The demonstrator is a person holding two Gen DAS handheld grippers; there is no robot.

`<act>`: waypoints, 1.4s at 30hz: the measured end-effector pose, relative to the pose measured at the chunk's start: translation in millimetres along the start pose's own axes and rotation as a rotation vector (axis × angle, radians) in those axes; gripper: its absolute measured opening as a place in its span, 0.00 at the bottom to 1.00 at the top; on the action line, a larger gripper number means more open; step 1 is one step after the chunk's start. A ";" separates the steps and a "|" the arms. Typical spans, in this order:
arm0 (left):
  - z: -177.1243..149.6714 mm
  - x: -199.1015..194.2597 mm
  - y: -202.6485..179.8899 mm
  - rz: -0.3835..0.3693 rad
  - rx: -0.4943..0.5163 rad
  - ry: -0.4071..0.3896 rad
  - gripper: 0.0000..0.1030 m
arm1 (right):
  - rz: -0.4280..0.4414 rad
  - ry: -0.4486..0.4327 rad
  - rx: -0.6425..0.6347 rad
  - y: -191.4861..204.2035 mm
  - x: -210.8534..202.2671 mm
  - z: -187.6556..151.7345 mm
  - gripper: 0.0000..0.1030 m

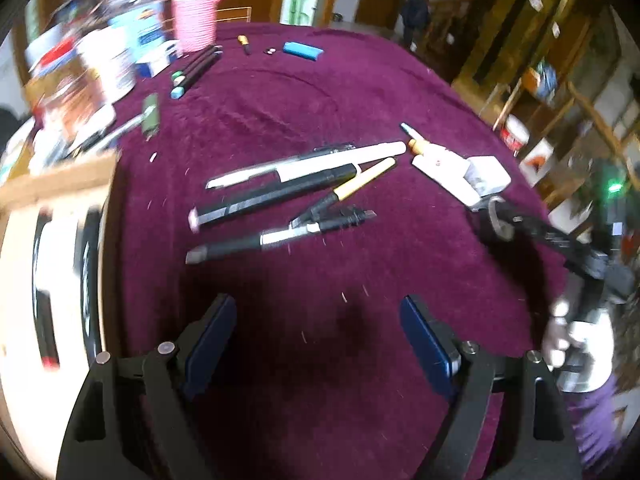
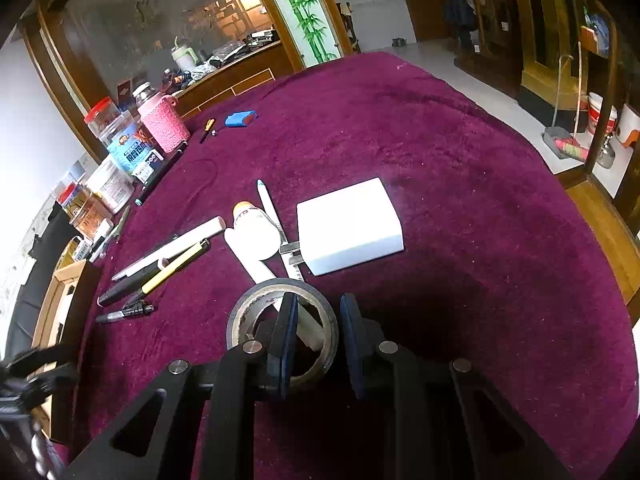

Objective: Organize rigid objects
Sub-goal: 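Move the left tool back to the pens and grasp a black pen, then carry the black pen with the left tool into the tray and release it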

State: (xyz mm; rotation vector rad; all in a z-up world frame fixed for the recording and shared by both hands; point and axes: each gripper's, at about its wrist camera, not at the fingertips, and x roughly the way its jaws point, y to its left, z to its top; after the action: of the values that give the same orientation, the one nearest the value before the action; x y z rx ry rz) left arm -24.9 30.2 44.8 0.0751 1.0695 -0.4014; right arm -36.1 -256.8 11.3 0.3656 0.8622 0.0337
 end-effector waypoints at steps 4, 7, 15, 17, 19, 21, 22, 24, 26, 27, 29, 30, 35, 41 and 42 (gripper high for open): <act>20.9 28.4 8.2 0.117 0.054 0.023 0.80 | 0.013 0.003 0.011 -2.0 0.5 0.3 0.23; 22.9 44.1 3.8 0.157 0.134 0.035 0.82 | 0.017 0.005 0.014 -3.0 0.7 0.4 0.23; -2.3 30.8 -23.1 0.062 0.290 0.078 0.84 | 0.022 0.016 0.012 -1.4 1.8 0.8 0.27; -13.3 27.0 -31.3 0.016 0.322 0.103 0.76 | 0.022 0.016 0.013 -1.1 2.1 0.8 0.27; -14.9 20.8 -34.2 0.021 0.332 0.082 0.76 | 0.022 0.016 0.013 -0.8 2.0 0.8 0.27; -8.9 13.7 -35.2 0.042 0.323 0.030 0.76 | 0.022 0.015 0.012 -1.5 1.9 0.9 0.27; -6.4 12.8 -35.9 0.060 0.322 0.007 0.76 | 0.022 0.015 0.012 -1.4 1.9 0.9 0.27; 5.2 16.3 -37.3 0.098 0.329 -0.030 0.76 | 0.023 0.016 0.012 -1.5 1.9 0.9 0.27; 12.8 29.6 -42.7 0.171 0.382 -0.043 0.76 | 0.024 0.016 0.013 -1.5 1.8 0.9 0.28; 14.0 39.5 -46.1 0.214 0.421 -0.032 0.76 | 0.023 0.016 0.014 -1.7 1.8 1.0 0.28; 14.4 45.3 -47.6 0.237 0.454 -0.047 0.78 | 0.026 0.016 0.015 -1.4 1.8 0.7 0.28; 15.2 45.4 -47.8 0.208 0.446 -0.025 0.78 | 0.026 0.016 0.016 -1.1 1.8 0.6 0.28; 5.8 34.1 -53.9 0.067 0.404 0.053 0.19 | 0.026 0.016 0.016 -1.3 1.7 0.5 0.28; 3.9 36.8 -65.4 0.069 0.426 0.053 0.19 | 0.029 0.016 0.018 -1.6 1.7 0.4 0.28; 4.8 38.0 -68.5 0.074 0.430 0.041 0.20 | 0.028 0.016 0.018 -2.1 1.6 0.8 0.28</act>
State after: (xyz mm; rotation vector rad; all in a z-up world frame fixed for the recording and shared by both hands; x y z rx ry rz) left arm -29.4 -45.2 23.5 0.5050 1.0027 -0.5592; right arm -34.7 -258.7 10.0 0.3943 0.8738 0.0550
